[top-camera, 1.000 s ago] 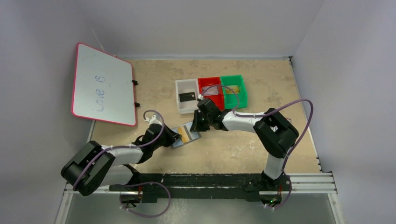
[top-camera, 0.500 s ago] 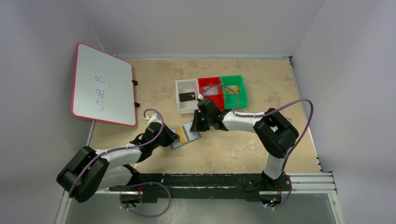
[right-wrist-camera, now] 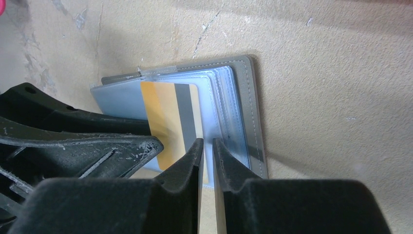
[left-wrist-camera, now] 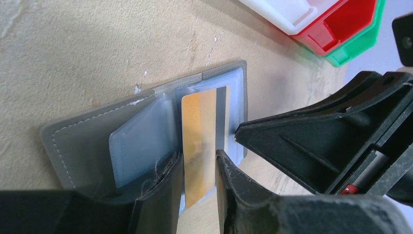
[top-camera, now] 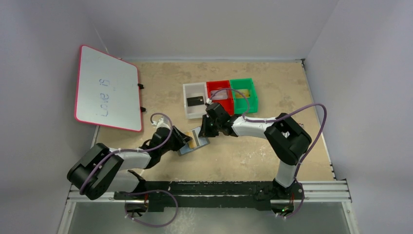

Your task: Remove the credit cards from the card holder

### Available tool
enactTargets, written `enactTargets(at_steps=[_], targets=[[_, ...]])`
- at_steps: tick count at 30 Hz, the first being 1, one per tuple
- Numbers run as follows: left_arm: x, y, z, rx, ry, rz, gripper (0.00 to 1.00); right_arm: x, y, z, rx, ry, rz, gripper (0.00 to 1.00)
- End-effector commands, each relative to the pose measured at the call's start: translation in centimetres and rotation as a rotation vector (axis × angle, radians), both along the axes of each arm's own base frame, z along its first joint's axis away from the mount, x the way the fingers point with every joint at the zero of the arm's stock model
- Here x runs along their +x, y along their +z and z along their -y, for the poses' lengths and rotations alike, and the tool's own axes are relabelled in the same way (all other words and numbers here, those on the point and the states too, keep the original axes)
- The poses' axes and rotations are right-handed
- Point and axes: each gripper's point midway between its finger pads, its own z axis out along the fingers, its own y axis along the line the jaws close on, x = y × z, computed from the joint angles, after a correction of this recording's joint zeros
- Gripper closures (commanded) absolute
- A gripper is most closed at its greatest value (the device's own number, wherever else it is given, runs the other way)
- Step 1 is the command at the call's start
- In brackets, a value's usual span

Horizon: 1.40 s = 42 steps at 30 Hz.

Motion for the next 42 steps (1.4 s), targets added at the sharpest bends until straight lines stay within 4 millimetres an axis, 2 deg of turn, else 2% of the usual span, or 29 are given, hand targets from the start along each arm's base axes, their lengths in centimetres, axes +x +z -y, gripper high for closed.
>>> enactTargets(at_steps=[1,8,14,16,19,25,36,42], targets=[[-0.1,-0.5,0.2,-0.062,0.021,-0.017,0.7,-0.4,-2.5,2.1,-0.094,-0.008,-0.023,0.85],[-0.1,-0.6,0.0,-0.092,0.05,-0.018,0.82,-0.6,-2.6,2.0,-0.087,-0.002,-0.027,0.85],[0.1,-0.3,0.1,-0.098,0.053,-0.008,1.0,-0.7,-2.8,2.1,-0.093,0.0,-0.033,0.86],[0.0,-0.7,-0.1,-0.077,0.056,-0.019,1.0,-1.2,-3.0,2.3,-0.098,0.004,-0.059,0.86],[-0.3,-1.3,-0.6,-0.031,0.052,-0.04,1.0,-0.7,-2.8,2.9,-0.123,-0.028,-0.048,0.86],[-1.6,-1.8,-2.0,0.032,0.049,-0.049,1.0,-0.4,-2.3,2.6,-0.104,-0.033,-0.04,0.86],[-2.3,0.9,-4.0,0.11,0.053,0.016,1.0,0.0,-1.3,1.9,-0.073,-0.023,-0.026,0.85],[-1.7,2.9,-3.3,0.111,0.016,0.053,1.0,0.4,1.7,0.6,0.014,0.019,0.036,0.83]])
